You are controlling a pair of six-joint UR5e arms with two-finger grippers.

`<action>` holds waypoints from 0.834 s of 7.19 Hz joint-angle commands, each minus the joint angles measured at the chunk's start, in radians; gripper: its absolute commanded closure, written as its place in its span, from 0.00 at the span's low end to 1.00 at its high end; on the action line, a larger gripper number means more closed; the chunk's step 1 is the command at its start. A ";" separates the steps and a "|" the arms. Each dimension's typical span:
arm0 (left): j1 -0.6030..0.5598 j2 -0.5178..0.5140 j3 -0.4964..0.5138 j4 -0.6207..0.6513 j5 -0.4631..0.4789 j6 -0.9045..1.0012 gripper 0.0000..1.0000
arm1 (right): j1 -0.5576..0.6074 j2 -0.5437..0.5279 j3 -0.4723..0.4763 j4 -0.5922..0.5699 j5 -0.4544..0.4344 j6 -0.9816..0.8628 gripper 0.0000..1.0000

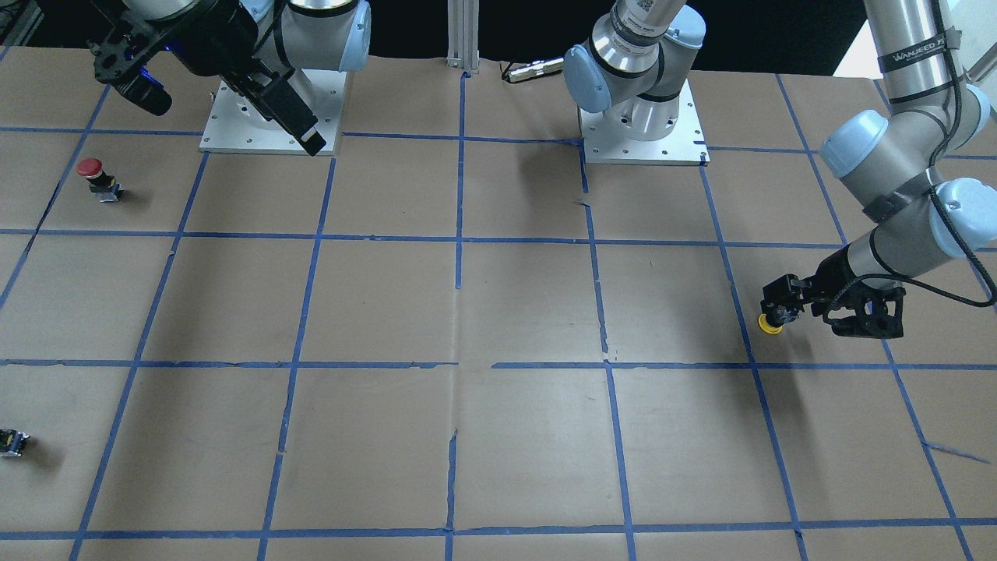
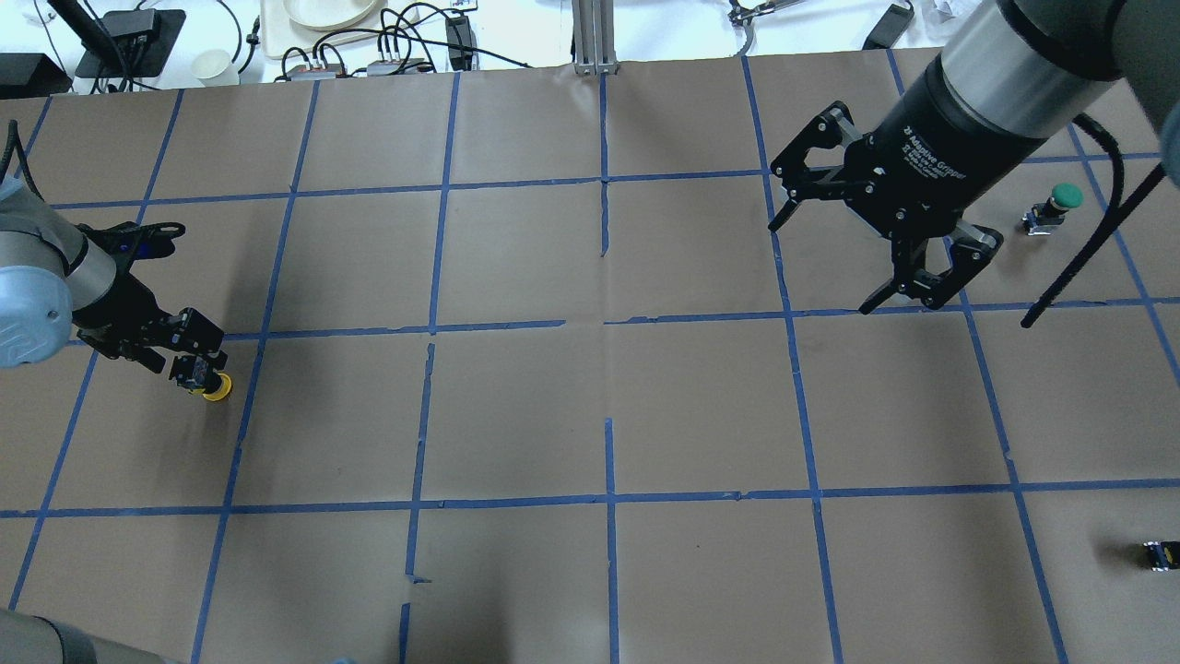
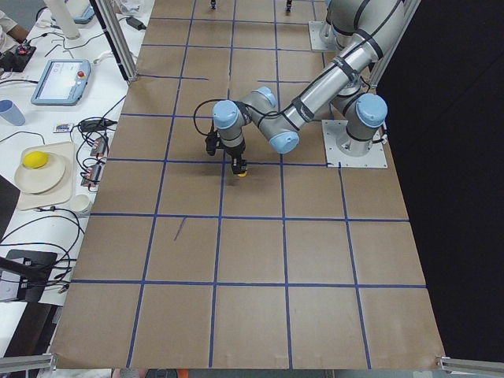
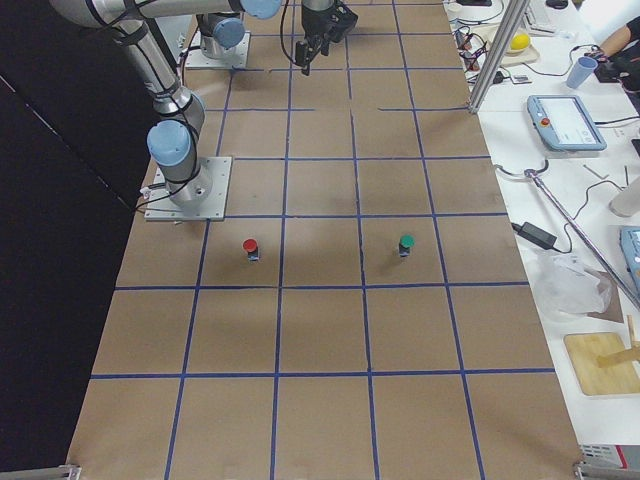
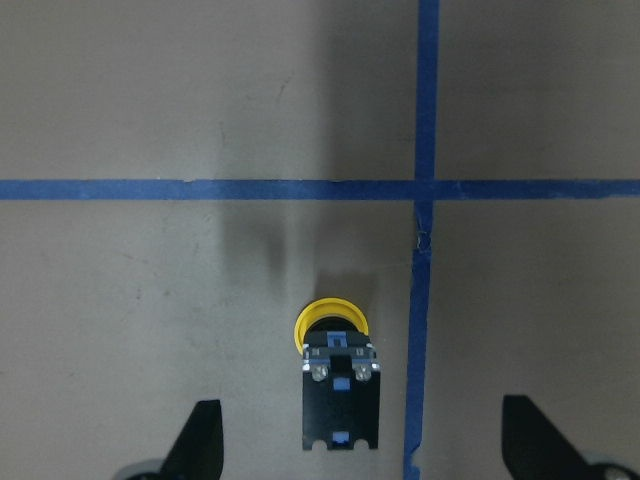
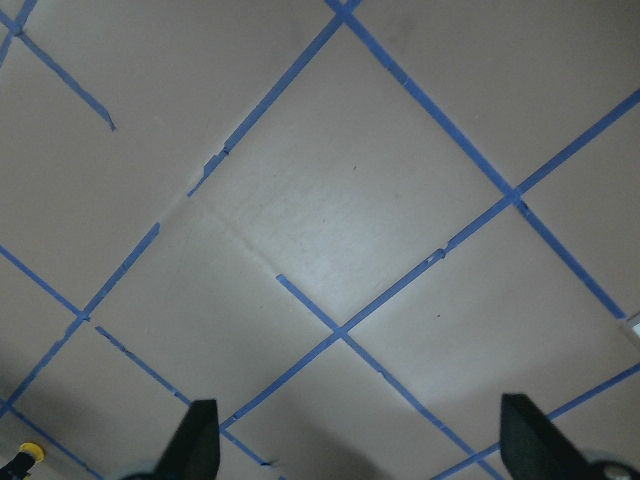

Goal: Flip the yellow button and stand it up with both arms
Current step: 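Close the left gripper on the yellow button's base and lift it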

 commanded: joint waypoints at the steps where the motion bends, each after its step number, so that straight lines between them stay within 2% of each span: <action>1: -0.001 0.005 0.000 0.000 0.005 -0.003 0.27 | -0.001 0.013 0.010 0.005 0.074 0.024 0.00; 2: -0.001 0.008 -0.001 0.000 0.003 -0.001 0.40 | -0.003 0.012 0.018 0.007 0.071 0.025 0.00; 3: -0.003 0.014 0.002 0.000 0.003 -0.001 0.42 | -0.004 0.013 0.018 0.007 0.083 0.032 0.00; 4: -0.003 0.017 0.002 0.000 0.003 0.000 0.53 | -0.003 0.015 0.020 0.007 0.086 0.038 0.00; 5: -0.003 0.017 -0.001 0.000 0.003 -0.001 0.70 | -0.003 0.016 0.033 0.007 0.088 0.038 0.00; 6: -0.004 0.019 -0.001 0.000 0.002 -0.003 0.81 | -0.004 0.015 0.052 0.010 0.088 0.038 0.00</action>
